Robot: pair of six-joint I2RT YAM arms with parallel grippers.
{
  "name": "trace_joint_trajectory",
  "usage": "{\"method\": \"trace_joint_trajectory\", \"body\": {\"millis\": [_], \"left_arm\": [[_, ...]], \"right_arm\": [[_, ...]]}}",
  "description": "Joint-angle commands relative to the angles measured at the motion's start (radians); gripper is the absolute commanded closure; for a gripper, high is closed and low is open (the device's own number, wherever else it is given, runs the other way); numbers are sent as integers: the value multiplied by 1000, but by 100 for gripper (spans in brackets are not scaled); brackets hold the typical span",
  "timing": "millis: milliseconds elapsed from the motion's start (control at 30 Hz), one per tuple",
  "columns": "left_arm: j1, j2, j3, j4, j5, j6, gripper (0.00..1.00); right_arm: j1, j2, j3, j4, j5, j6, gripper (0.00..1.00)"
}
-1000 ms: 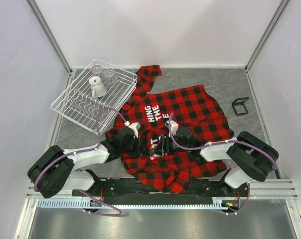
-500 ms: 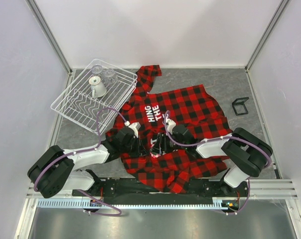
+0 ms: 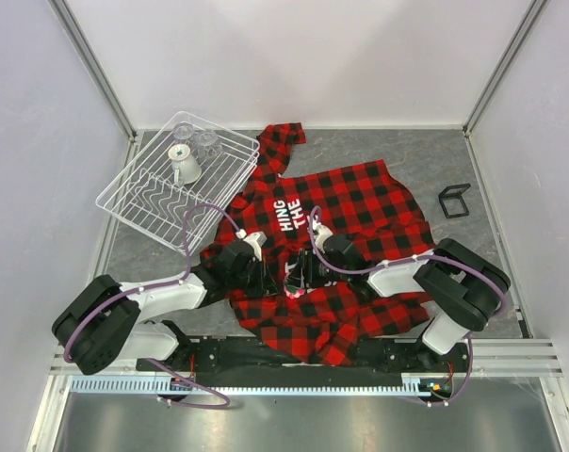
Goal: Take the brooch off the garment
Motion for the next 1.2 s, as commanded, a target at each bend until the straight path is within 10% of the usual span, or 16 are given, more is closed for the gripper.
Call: {"method": "trace_joint_trajectory", "body": {"millis": [0,900,1167], "left_arm": [[0,-21,16,30,32,24,98],[0,11,15,44,24,5,98],[0,10,7,44,15,-1,98]], "right_arm": [[-2,28,29,8,37,54,49],[44,86,43,-152,204,35,68],[68,77,25,-193,314,21,93]]}}
